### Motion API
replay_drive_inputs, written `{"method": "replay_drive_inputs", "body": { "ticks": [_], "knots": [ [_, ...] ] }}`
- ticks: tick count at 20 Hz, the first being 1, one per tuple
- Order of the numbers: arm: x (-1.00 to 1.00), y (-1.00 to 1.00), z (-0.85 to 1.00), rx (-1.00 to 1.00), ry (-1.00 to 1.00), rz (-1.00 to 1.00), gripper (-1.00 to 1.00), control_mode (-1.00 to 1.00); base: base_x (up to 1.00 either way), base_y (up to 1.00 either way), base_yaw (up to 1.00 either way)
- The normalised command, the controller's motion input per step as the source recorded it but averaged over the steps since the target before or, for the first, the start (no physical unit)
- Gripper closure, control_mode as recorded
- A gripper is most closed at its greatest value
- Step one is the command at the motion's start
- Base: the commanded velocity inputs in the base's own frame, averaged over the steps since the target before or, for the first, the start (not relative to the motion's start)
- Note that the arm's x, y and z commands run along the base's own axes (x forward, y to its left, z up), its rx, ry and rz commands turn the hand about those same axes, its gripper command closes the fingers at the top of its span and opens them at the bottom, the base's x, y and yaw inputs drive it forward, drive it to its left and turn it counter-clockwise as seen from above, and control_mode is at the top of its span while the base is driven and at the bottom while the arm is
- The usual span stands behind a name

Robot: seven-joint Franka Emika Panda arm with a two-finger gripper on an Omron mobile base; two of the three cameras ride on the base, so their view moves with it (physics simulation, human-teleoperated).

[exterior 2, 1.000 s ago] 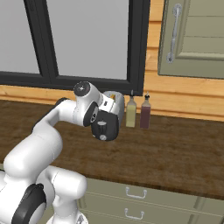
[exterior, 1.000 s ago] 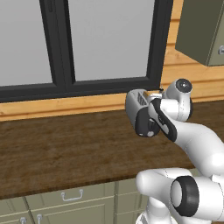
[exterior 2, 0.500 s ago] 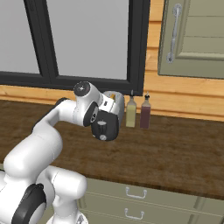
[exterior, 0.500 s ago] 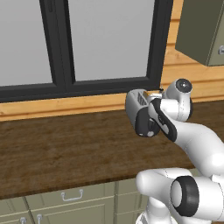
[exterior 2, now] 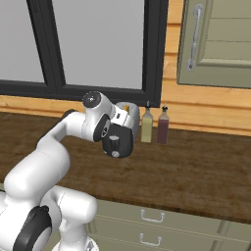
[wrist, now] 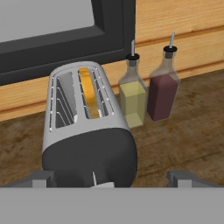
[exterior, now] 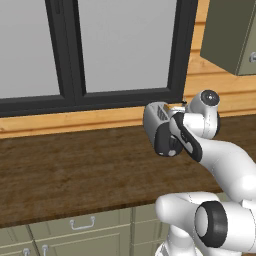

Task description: Start the toaster. Once the lever pops up, take the bread to the plate on the dining counter.

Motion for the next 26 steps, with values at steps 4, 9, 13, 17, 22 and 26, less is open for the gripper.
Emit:
{"method": "replay_drive_inputs", "body": {
  "ticks": [4, 9, 13, 17, 22, 26],
  "knots": [
    [0.00, 0.00, 0.00, 0.00, 0.00, 0.00, -1.00, -1.00, 0.00, 0.00, 0.00],
    [0.00, 0.00, 0.00, 0.00, 0.00, 0.00, -1.00, -1.00, 0.00, 0.00, 0.00],
    [0.00, 0.00, 0.00, 0.00, 0.00, 0.00, -1.00, -1.00, 0.00, 0.00, 0.00],
    [0.00, 0.00, 0.00, 0.00, 0.00, 0.00, -1.00, -1.00, 0.00, 0.00, 0.00],
    [0.00, 0.00, 0.00, 0.00, 0.00, 0.00, -1.00, -1.00, 0.00, 0.00, 0.00],
    [0.00, 0.00, 0.00, 0.00, 0.00, 0.00, -1.00, -1.00, 0.00, 0.00, 0.00]
  ]
}}
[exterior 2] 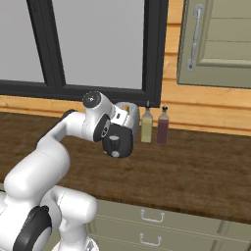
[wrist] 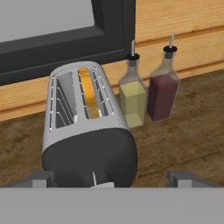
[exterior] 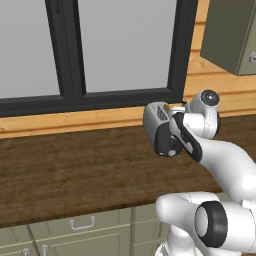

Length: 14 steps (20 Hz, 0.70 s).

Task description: Start the toaster. Once the lever pops up, take the bread to the plate on the dining counter.

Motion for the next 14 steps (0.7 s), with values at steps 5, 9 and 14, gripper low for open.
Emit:
{"method": "replay_drive_inputs", "body": {
  "ticks": [5, 9, 14],
  "knots": [
    [0.00, 0.00, 0.00, 0.00, 0.00, 0.00, -1.00, -1.00, 0.00, 0.00, 0.00],
    [0.00, 0.04, -0.01, 0.00, 0.02, 0.00, -1.00, -1.00, 0.00, 0.00, 0.00],
    [-0.04, 0.28, 0.00, -0.03, 0.05, 0.07, -1.00, -1.00, 0.00, 0.00, 0.00]
  ]
}}
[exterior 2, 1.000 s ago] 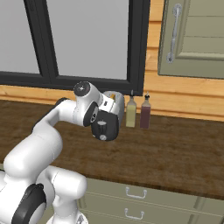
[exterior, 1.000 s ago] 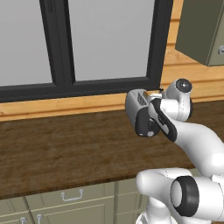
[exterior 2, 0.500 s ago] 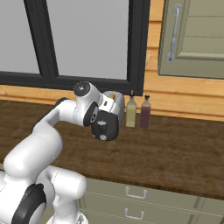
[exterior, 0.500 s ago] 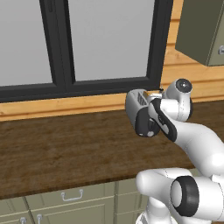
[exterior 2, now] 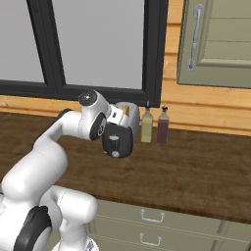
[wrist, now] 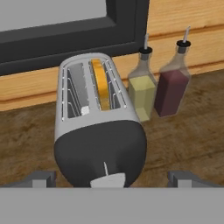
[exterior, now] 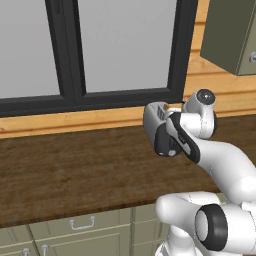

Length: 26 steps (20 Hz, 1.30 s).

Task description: Start the toaster. Once the lever pops up, take the bread to the plate on the dining counter.

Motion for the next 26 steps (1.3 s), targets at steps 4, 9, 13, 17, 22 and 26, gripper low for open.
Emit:
{"method": "replay_drive_inputs", "body": {
  "ticks": [4, 9, 13, 17, 22, 26],
  "knots": [
    [0.22, 0.15, 0.09, -0.05, 0.00, 0.08, -1.00, -1.00, 0.00, 0.00, 0.00],
    [0.44, 0.00, 0.03, 0.00, 0.00, 0.08, -1.00, -1.00, 0.00, 0.00, 0.00],
    [0.82, 0.00, 0.01, 0.00, 0.00, 0.07, -1.00, -1.00, 0.00, 0.00, 0.00],
    [0.39, -0.04, 0.01, 0.00, 0.00, 0.09, -1.00, -1.00, 0.00, 0.00, 0.00],
    [0.09, -0.12, 0.00, 0.00, -0.01, 0.11, -1.00, -1.00, 0.00, 0.00, 0.00],
    [0.13, -0.24, 0.00, 0.00, -0.01, 0.08, -1.00, -1.00, 0.00, 0.00, 0.00]
  ]
}}
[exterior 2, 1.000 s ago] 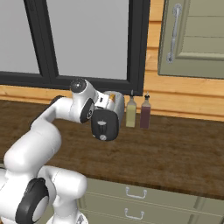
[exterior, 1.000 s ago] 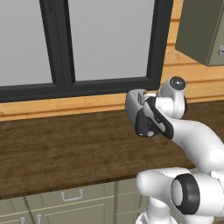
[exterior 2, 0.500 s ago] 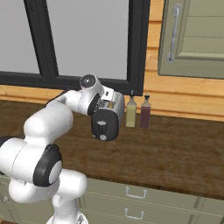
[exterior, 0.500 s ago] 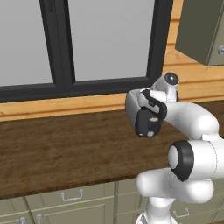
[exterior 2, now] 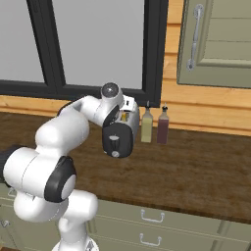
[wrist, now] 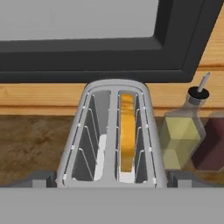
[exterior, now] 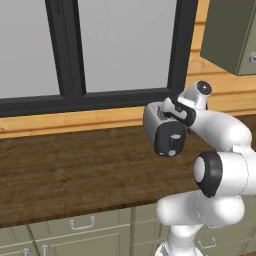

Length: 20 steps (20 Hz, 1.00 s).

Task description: Start the toaster. Once the lever pops up, take the bread to the plate on the dining counter.

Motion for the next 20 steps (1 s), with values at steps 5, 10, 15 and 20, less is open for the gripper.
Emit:
{"method": "replay_drive_inputs", "body": {
  "ticks": [5, 10, 15, 20],
  "knots": [
    [0.12, -0.08, 0.00, 0.00, 0.00, 0.04, -1.00, -1.00, 0.00, 0.00, 0.00],
    [0.25, 0.00, 0.00, 0.00, 0.00, 0.00, -1.00, -1.00, 0.00, 0.00, 0.00],
    [0.30, 0.00, 0.00, 0.00, 0.00, 0.00, -1.00, -1.00, 0.00, 0.00, 0.00],
    [0.18, -0.02, 0.00, 0.00, 0.00, 0.00, -1.00, -1.00, 0.00, 0.00, 0.00]
  ]
}}
